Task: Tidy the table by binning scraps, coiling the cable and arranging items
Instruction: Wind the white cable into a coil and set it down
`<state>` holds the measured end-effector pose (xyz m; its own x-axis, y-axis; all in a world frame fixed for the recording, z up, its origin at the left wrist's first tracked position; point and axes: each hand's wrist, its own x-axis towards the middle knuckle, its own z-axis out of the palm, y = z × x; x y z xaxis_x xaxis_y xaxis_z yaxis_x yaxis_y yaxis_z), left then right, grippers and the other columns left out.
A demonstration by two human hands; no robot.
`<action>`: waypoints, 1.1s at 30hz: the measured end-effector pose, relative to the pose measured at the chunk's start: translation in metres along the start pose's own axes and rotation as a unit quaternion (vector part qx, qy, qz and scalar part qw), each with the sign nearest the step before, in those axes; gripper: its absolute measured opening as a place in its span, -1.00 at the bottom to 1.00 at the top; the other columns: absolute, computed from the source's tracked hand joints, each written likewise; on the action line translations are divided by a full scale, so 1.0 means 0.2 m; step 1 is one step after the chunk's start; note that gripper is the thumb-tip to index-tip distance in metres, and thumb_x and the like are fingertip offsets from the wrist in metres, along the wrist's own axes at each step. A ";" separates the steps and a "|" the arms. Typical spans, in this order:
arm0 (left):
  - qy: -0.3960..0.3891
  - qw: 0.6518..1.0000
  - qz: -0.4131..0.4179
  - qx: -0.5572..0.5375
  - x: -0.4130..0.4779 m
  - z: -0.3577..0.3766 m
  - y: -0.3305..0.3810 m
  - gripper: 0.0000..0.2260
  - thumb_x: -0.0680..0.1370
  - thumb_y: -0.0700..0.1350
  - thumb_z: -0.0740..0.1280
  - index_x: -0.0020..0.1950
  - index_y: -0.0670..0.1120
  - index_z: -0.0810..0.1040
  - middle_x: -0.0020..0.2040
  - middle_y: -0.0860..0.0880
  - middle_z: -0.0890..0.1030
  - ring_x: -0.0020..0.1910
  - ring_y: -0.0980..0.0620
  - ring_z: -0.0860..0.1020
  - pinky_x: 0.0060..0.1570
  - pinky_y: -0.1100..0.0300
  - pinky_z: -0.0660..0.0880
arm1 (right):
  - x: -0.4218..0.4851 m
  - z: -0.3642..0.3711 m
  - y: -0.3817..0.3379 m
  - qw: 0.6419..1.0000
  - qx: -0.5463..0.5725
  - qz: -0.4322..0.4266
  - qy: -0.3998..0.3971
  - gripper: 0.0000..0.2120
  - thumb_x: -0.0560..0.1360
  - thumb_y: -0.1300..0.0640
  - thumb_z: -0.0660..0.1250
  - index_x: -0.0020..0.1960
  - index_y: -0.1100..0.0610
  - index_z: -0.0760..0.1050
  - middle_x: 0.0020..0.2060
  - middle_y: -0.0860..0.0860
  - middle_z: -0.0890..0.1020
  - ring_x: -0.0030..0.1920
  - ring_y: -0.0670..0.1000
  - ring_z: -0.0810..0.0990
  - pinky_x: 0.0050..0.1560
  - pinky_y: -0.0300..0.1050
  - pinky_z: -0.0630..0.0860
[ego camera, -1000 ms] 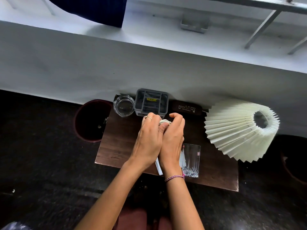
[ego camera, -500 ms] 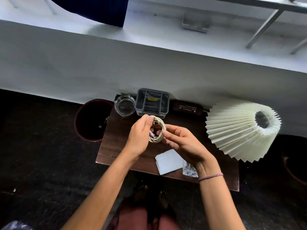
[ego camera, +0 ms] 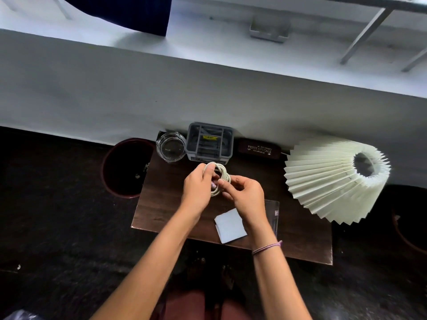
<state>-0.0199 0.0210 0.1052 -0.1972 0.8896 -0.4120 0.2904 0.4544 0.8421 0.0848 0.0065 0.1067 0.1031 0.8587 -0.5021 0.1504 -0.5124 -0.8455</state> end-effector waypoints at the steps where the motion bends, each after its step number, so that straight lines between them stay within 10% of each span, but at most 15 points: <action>1: -0.031 0.998 -0.023 -0.057 0.01 -0.02 0.01 -0.75 0.61 -0.09 0.16 -0.17 -0.16 0.53 -0.27 -0.07 0.55 -0.34 0.03 0.47 -0.27 0.20 0.37 | 0.01 -0.03 0.00 0.997 0.061 0.021 -0.036 -0.82 0.44 0.23 0.38 0.03 0.23 0.60 -0.15 0.09 0.69 -0.11 -0.02 0.66 -0.12 -0.26 0.62; 8: -0.166 0.957 -0.101 -0.217 0.04 -0.10 0.00 -0.79 0.57 -0.12 0.24 -0.04 -0.20 0.62 -0.34 0.01 0.69 -0.34 0.19 0.63 -0.31 0.39 0.55 | 0.04 -0.10 0.02 0.985 0.145 0.026 -0.088 -0.82 0.47 0.28 0.34 0.02 0.10 0.60 -0.22 0.00 0.71 -0.12 -0.03 0.69 -0.19 -0.30 0.60; 26: -0.119 0.942 -0.224 -0.221 0.30 0.29 -0.18 -0.74 0.56 -0.32 0.19 0.23 -0.34 0.46 -0.01 -0.20 0.57 -0.21 0.07 0.55 -0.35 0.34 0.57 | 0.41 -0.25 0.28 0.996 -0.001 0.066 0.061 -0.69 0.43 0.28 0.39 0.17 0.28 0.52 0.01 0.21 0.65 -0.06 0.06 0.65 -0.18 -0.27 0.60; 33: -0.159 0.912 -0.256 -0.279 0.35 0.27 -0.23 -0.83 0.52 -0.22 0.30 0.09 -0.19 0.55 -0.35 0.01 0.70 -0.34 0.10 0.67 -0.27 0.23 0.62 | 0.41 -0.28 0.29 0.994 0.067 0.073 0.046 -0.72 0.42 0.29 0.40 0.13 0.26 0.54 -0.24 -0.01 0.65 -0.29 -0.15 0.63 -0.38 -0.42 0.53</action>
<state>0.0035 0.0650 0.0192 0.1335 0.5765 -0.8061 -0.3027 0.7983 0.5208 0.1575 0.0474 0.0268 0.2042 0.7670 -0.6083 -0.0040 -0.6208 -0.7840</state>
